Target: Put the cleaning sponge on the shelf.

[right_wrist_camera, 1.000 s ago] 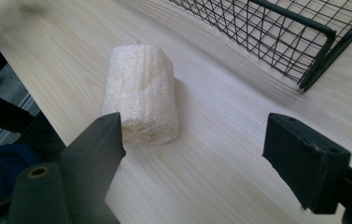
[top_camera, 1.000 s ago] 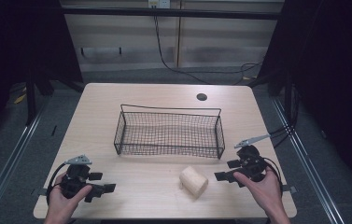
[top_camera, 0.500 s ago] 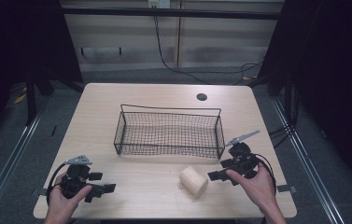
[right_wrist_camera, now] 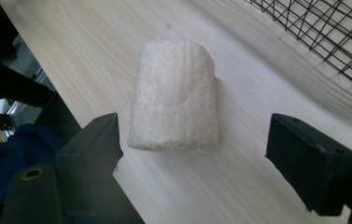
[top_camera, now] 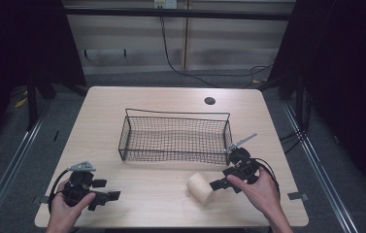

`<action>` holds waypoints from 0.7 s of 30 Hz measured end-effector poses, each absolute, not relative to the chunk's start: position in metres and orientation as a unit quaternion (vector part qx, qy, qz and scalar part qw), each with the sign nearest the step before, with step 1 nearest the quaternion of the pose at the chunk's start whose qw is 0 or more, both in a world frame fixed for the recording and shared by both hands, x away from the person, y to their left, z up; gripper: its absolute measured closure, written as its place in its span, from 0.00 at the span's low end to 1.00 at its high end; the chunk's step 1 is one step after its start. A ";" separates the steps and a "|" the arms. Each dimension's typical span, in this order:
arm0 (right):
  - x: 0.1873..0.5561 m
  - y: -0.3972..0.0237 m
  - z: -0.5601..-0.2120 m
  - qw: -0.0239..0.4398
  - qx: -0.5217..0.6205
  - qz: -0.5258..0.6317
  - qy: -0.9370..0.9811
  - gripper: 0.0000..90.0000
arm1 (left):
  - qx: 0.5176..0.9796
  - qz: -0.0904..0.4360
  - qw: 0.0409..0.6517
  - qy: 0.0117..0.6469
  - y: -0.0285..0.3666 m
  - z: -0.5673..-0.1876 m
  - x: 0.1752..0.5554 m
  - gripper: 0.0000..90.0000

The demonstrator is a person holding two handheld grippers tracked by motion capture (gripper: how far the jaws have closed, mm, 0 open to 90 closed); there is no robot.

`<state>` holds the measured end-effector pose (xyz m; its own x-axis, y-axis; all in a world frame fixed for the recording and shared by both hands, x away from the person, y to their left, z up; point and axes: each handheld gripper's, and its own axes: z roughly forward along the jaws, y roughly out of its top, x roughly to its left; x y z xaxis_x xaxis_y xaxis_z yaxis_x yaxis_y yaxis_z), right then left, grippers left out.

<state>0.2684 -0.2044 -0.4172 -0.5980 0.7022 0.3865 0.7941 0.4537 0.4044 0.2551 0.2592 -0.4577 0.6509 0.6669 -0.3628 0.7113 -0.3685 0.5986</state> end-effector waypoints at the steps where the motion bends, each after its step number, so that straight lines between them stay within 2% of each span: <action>1: 0.269 -0.203 -0.417 0.084 -0.442 -0.281 -0.847 0.19 | 0.826 -0.029 0.377 0.418 0.259 -0.458 0.255 0.21; 21: 0.284 -0.171 -0.421 0.114 -0.409 -0.212 -0.880 0.22 | 0.827 -0.029 0.376 0.417 0.259 -0.458 0.255 0.21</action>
